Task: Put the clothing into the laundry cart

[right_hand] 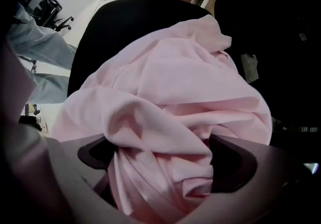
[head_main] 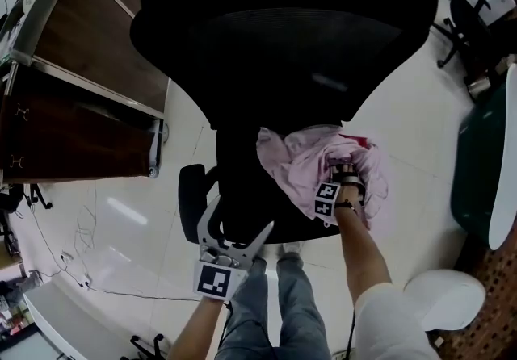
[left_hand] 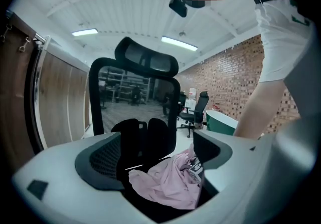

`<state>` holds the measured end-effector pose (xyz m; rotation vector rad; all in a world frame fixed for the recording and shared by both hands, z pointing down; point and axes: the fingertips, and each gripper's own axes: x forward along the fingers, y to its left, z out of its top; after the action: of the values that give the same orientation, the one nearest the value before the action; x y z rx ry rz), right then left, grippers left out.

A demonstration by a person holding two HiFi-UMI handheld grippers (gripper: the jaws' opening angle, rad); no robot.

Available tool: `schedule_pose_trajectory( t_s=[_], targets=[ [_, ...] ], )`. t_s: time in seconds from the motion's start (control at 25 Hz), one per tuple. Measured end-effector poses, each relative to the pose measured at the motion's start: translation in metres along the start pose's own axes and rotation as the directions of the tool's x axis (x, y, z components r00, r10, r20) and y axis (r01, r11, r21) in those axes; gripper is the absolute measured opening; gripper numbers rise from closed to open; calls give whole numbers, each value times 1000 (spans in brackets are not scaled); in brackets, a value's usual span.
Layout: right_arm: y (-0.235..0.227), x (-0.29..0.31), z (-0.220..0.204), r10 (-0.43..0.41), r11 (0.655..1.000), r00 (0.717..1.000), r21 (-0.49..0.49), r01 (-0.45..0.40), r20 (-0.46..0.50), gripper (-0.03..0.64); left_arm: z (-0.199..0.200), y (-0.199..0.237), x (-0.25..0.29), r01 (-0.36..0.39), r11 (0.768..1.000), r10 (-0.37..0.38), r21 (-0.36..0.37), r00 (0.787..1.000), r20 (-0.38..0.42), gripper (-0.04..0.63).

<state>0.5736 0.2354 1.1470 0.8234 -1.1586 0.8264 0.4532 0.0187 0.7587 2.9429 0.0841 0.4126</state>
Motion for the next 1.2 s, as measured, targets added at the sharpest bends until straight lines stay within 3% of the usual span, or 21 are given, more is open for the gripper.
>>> schedule_pose_trajectory(
  t_s=[0.24,0.32,0.44,0.52,0.64,0.72,0.8,0.92,1.0,1.08,1.12,1.2],
  targets=[
    [7,13,8,60,998,998,10,-61,30,540,-29,13,-8,-25,999,24,-25,999,-46,428],
    [13,8,10,75,997,996,5,-76,50,451,-34,13,-13,-39,998,36,-46,998,-53,428],
    [16,-4,10,114,990,990,75,-120,81,158,-30,11,-20,-43,998,40,-53,998,-59,428],
    [18,-19,16,137,977,980,142,-157,143,108,-22,10,-28,-46,998,42,-52,997,-64,428],
    [3,-56,29,107,932,943,298,-206,316,101,-1,10,-32,-44,998,42,-34,998,-41,428],
    [-19,-101,34,2,868,896,445,-222,443,100,18,4,-35,-28,1000,27,-4,999,-16,428],
    [-43,-156,35,-144,781,825,574,-245,547,97,38,-2,-41,-13,1000,13,7,1000,1,428],
    [-66,-237,28,-337,628,655,679,-379,677,97,77,-9,-53,-19,1000,19,-4,999,43,428],
    [-72,-294,11,-437,573,575,707,-416,692,97,105,-17,-62,-27,999,29,-24,996,85,428],
    [-72,-345,-10,-518,533,523,734,-422,677,95,128,-20,-70,-33,999,38,-39,991,126,428],
    [-70,-368,-21,-561,500,491,746,-441,666,94,134,-20,-76,-38,999,42,-32,989,142,428],
    [-63,-415,-46,-657,412,401,750,-518,638,94,146,-20,-87,-43,999,41,5,985,167,428]
  ],
)
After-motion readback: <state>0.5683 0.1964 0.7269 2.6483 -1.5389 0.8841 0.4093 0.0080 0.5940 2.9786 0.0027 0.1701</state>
